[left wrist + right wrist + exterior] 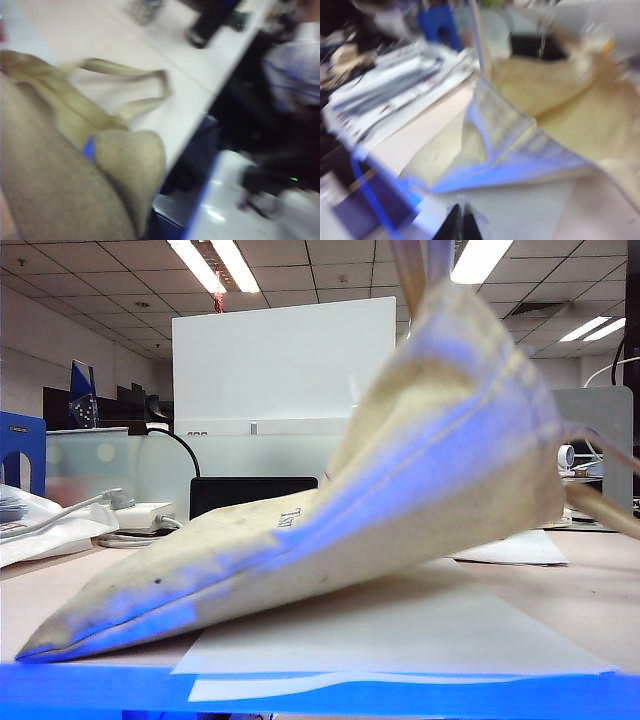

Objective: Take the glasses case out of the canvas bag and put it on the table.

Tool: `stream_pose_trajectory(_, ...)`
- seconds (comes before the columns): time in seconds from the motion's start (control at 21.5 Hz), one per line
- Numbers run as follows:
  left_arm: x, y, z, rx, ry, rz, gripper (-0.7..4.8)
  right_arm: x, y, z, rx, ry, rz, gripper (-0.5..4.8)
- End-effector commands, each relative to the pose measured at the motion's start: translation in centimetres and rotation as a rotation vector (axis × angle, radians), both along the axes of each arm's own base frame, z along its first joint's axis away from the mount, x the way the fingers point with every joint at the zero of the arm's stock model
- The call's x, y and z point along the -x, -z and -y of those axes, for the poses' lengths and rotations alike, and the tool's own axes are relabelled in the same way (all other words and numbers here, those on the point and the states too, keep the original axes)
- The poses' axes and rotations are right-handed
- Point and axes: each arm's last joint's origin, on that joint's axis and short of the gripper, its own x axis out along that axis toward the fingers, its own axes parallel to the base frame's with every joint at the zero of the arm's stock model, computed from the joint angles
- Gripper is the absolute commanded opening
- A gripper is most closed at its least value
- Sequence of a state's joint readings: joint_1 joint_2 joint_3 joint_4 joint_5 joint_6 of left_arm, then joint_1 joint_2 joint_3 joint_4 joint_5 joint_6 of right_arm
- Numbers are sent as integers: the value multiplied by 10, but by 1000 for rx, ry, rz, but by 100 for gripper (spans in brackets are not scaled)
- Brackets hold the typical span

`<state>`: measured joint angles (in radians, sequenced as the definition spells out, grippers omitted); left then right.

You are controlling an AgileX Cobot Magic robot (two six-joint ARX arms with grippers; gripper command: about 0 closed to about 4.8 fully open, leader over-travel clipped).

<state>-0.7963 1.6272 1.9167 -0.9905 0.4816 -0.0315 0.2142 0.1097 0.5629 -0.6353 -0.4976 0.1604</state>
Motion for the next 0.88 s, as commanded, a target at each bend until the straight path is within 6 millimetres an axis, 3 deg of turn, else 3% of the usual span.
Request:
stream_pose_trajectory(0.05,19,-9,-9,12,58,-54,-6,-20,-5,-6,2,-49,-28,-7)
stream_pose_trajectory(0.23,41,-17,-19,-5,77,-94,-6,-32,-22,-7,-18,-14,89,-7)
stream_pose_trajectory(0.51,67,-30,-30,8,104,-115,-6,-62,-40,-10,-2,-19,1,-7)
stream_pose_trajectory(0.74,83,-40,-35,50,144,-77,-6,-90,-31,-18,-20,-170,-149,-7)
stream_pose_trajectory(0.88,82,-42,-35,62,134,-54,-6,-94,-25,-25,-42,-272,-224,-7)
